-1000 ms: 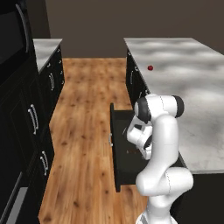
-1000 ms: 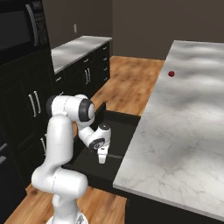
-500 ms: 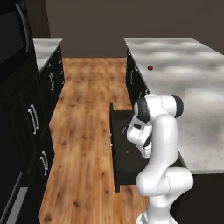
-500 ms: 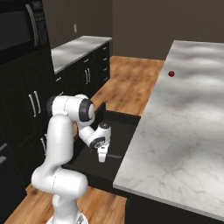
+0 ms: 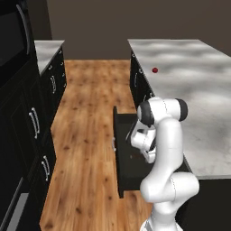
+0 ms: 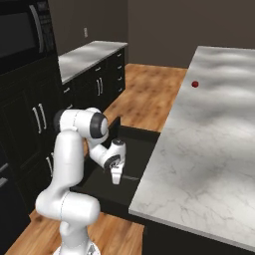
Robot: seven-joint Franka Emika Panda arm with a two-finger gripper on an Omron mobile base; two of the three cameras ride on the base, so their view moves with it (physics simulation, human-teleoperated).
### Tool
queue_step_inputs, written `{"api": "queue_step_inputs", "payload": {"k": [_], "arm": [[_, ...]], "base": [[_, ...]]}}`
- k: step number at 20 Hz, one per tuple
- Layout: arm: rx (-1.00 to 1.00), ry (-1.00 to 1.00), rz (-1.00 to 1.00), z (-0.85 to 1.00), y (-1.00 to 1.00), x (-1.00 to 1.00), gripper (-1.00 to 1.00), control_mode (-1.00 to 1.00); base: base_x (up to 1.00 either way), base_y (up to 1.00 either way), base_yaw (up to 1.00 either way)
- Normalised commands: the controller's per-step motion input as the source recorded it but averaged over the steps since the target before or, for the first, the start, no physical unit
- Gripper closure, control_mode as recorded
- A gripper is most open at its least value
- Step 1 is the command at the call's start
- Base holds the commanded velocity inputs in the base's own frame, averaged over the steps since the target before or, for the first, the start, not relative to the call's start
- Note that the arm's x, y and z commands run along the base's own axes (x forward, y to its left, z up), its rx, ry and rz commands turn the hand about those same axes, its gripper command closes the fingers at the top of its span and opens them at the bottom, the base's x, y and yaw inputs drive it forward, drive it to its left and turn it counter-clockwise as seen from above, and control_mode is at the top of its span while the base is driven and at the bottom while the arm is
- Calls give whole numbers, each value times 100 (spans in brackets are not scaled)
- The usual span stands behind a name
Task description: Open the drawer on the right and place the cutting tools on the cutting board.
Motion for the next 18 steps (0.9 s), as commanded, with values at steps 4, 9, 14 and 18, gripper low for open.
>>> {"api": "queue_step_inputs", "payload": {"k": [4,9,14,18], "arm": [[0,-5,-1,-16,1,2,100,-100],[4,-28,-1,43,0,-11,100,-100],[11,-31,-6,100,0,0,100,-100],[3,-17,-5,100,-2,-2,100,-100]], "base": [[0,0,0],[0,0,0],[0,0,0],[0,0,0]]}}
